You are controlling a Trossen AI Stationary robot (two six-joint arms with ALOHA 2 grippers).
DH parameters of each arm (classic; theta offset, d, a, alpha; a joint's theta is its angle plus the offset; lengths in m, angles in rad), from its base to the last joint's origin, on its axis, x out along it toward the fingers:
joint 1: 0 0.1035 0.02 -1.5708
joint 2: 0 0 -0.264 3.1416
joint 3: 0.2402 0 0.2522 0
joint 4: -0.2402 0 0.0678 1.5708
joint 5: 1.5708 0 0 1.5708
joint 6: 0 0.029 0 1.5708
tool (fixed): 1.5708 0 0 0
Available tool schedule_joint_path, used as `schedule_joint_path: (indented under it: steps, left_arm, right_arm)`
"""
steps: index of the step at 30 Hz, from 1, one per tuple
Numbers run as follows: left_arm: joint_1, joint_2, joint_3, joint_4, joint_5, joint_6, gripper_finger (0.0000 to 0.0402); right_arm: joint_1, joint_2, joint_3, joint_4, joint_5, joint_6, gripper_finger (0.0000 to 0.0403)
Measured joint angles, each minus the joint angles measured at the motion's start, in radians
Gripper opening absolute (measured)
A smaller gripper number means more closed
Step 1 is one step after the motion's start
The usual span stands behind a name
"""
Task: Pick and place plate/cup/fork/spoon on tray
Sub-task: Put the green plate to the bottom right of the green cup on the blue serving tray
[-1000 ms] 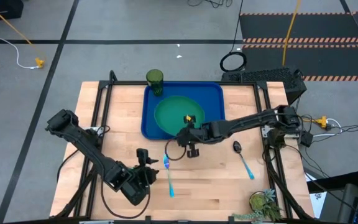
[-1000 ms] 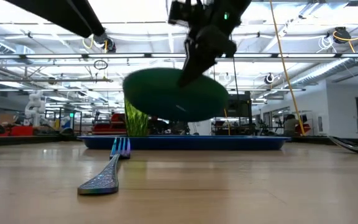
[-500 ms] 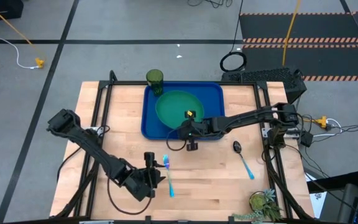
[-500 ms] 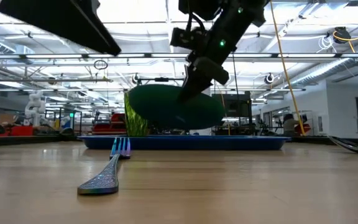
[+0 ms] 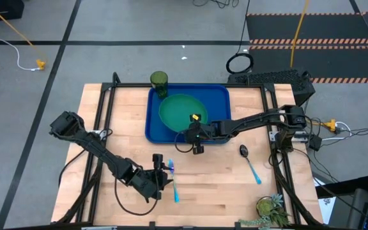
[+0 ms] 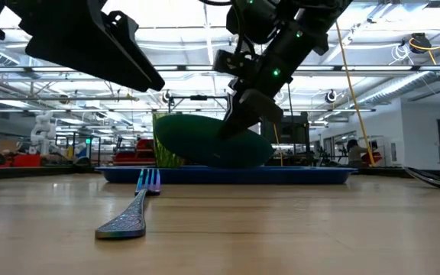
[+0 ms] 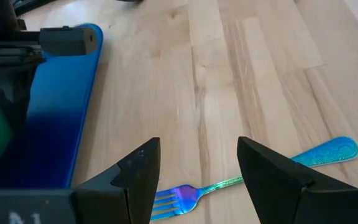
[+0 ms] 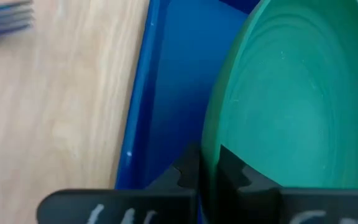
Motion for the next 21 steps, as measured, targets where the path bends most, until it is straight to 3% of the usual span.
schedule_joint_path:
  steps: [21]
  left_arm:
    - [0.008, 0.0, 0.0, 0.0, 0.014, 0.008, 0.0216]
  right_arm:
    - [-0.038, 0.003, -0.001, 0.044, -0.093, -0.073, 0.0004]
